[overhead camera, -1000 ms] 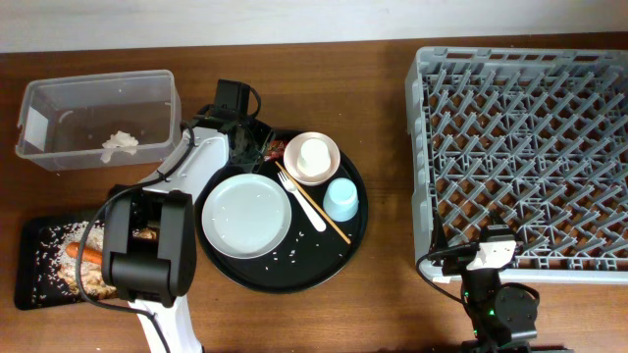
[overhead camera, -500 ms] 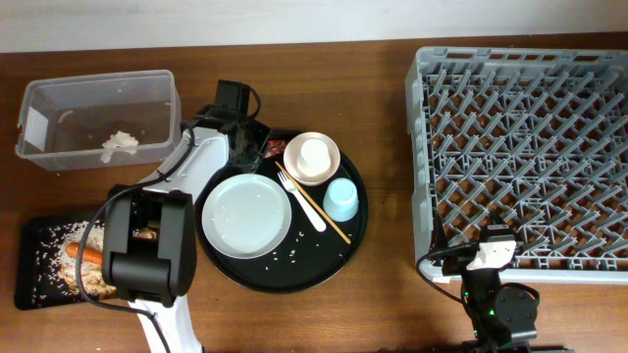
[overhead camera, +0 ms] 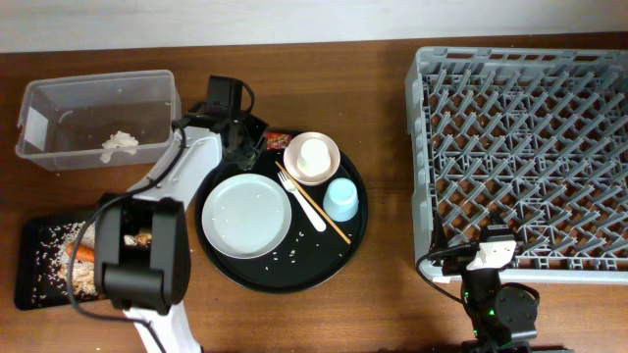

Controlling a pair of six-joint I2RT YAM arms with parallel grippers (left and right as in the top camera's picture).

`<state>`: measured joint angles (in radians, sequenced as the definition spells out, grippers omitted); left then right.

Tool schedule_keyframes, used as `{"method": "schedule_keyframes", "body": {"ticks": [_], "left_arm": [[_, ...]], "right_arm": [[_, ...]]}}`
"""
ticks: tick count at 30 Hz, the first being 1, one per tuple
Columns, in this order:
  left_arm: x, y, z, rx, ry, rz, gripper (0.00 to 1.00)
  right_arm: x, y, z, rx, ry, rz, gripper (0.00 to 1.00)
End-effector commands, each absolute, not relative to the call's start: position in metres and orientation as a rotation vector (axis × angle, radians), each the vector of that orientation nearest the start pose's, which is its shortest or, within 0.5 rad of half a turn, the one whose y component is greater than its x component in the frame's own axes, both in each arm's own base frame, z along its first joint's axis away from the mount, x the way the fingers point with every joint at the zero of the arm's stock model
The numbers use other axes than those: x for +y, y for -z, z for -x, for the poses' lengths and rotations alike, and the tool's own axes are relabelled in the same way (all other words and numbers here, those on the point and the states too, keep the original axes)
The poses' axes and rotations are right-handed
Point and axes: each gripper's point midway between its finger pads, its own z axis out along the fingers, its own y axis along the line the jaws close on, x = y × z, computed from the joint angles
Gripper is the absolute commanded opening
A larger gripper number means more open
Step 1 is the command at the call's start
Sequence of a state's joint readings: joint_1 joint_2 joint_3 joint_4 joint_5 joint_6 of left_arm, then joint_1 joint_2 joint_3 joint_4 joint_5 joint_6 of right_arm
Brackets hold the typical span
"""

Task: Sort waste into correct bins and load items into the dishwasher rack
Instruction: 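Carry the wrapper left and drop it into the clear bin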

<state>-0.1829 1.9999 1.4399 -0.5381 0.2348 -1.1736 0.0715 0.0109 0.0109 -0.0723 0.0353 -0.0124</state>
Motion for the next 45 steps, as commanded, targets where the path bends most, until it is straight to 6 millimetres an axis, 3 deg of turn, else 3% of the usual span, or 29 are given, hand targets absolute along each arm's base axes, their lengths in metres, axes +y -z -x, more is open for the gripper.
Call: {"method": "schedule_keyframes", "body": {"ticks": [1, 4, 7, 11, 15, 17, 20, 24, 26, 29, 33, 34, 35, 36, 37, 38, 40, 45], "left_arm": [[-0.123, -0.107, -0.467, 2.467, 0.751, 1.189, 0.01], [-0.121, -0.127, -0.468, 2.434, 0.764, 1.142, 0.01], [-0.103, -0.151, -0.473, 2.366, 0.728, 1.094, 0.01], [-0.063, -0.198, -0.477, 2.243, 0.686, 1.044, 0.01], [0.001, -0.228, -0.472, 2.1, 0.649, 1.149, 0.01], [0.034, -0.228, -0.468, 2.064, 0.607, 1.203, 0.01], [0.099, -0.21, -0.445, 2.022, 0.5, 1.399, 0.01], [0.152, -0.199, -0.431, 1.958, 0.368, 1.502, 0.01], [0.169, -0.193, -0.43, 1.952, 0.323, 1.502, 0.01], [0.188, -0.182, -0.444, 1.962, 0.282, 1.422, 0.01], [0.194, -0.163, -0.459, 1.976, 0.279, 1.394, 0.01], [0.195, -0.16, -0.462, 1.977, 0.287, 1.391, 0.07], [0.195, -0.157, -0.464, 1.978, 0.291, 1.391, 0.21], [0.195, -0.155, -0.465, 1.978, 0.291, 1.391, 0.44], [0.196, -0.154, -0.466, 1.979, 0.291, 1.39, 0.75], [0.195, -0.155, -0.466, 1.977, 0.292, 1.388, 0.87], [0.194, -0.162, -0.467, 1.978, 0.296, 1.354, 0.96], [0.163, -0.212, -0.481, 2.003, 0.467, 1.037, 0.97]], "right_arm": [[0.01, -0.156, -0.246, 1.648, -0.007, 0.043, 0.99], [0.01, -0.156, -0.246, 1.648, -0.007, 0.043, 0.99], [0.01, -0.156, -0.246, 1.648, -0.007, 0.043, 0.99], [0.01, -0.156, -0.246, 1.648, -0.007, 0.043, 0.99], [0.01, -0.156, -0.246, 1.648, -0.007, 0.043, 0.99], [0.01, -0.156, -0.246, 1.648, -0.007, 0.043, 0.99], [0.01, -0.156, -0.246, 1.648, -0.007, 0.043, 0.99], [0.01, -0.156, -0.246, 1.648, -0.007, 0.043, 0.99], [0.01, -0.156, -0.246, 1.648, -0.007, 0.043, 0.99], [0.01, -0.156, -0.246, 1.648, -0.007, 0.043, 0.99], [0.01, -0.156, -0.246, 1.648, -0.006, 0.043, 0.99], [0.01, -0.156, -0.246, 1.648, -0.007, 0.043, 0.99], [0.01, -0.156, -0.246, 1.648, -0.007, 0.043, 0.98], [0.01, -0.156, -0.246, 1.648, -0.007, 0.043, 0.99], [0.01, -0.156, -0.246, 1.648, -0.007, 0.043, 0.99], [0.01, -0.156, -0.246, 1.648, -0.007, 0.043, 0.99], [0.01, -0.156, -0.246, 1.648, -0.007, 0.043, 0.99], [0.01, -0.156, -0.246, 1.648, -0.007, 0.043, 0.99]]}}
